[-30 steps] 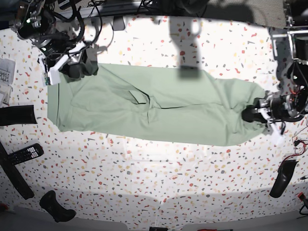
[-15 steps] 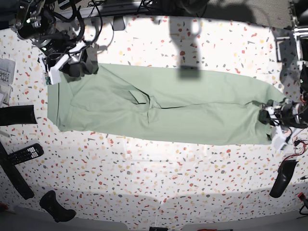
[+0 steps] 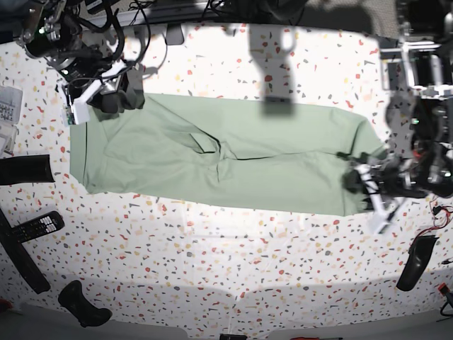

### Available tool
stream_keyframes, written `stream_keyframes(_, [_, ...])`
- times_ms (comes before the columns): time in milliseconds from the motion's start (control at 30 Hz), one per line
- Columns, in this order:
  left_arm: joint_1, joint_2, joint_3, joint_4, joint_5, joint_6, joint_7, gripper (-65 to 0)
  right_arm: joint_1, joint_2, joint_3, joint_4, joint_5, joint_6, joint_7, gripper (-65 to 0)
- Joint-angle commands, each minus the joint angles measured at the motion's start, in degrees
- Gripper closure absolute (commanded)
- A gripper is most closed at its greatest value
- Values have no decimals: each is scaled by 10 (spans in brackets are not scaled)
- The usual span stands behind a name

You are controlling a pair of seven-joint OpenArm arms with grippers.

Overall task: Fold the T-shirt properly
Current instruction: 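Lift the strip end with the left gripper and fold it toward the middle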

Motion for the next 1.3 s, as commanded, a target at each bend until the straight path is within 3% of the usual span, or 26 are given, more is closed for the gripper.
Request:
stream_keyframes(0, [-14, 7, -3, 18, -8, -2, -1, 0, 1, 5, 3, 12, 13, 5, 12, -252])
stream_keyframes(233, [26, 98, -3, 24, -8, -2, 4, 0, 1, 5, 3, 12, 13, 5, 11, -252])
stream_keyframes(400, [71, 137, -3, 24, -7, -4, -13, 0, 1, 5, 3, 12, 13, 5, 11, -252])
stream_keyframes(567, [77, 141, -3, 24, -8, -3, -67, 0, 1, 5, 3, 12, 13, 5, 11, -252])
stream_keyframes(667, [77, 141, -3, 24, -8, 16, -96, 0, 1, 5, 3, 12, 13, 5, 11, -252])
stream_keyframes(967, [95, 141, -3, 24, -11, 17, -95, 0, 1, 5, 3, 12, 13, 5, 11, -252])
stream_keyframes(1133, [107, 141, -3, 24, -79, 17, -96, 0, 1, 5, 3, 12, 13, 5, 11, -252])
stream_keyframes(1267, [108, 141, -3, 24, -87, 17, -100, 0, 1, 5, 3, 12, 13, 5, 11, -252])
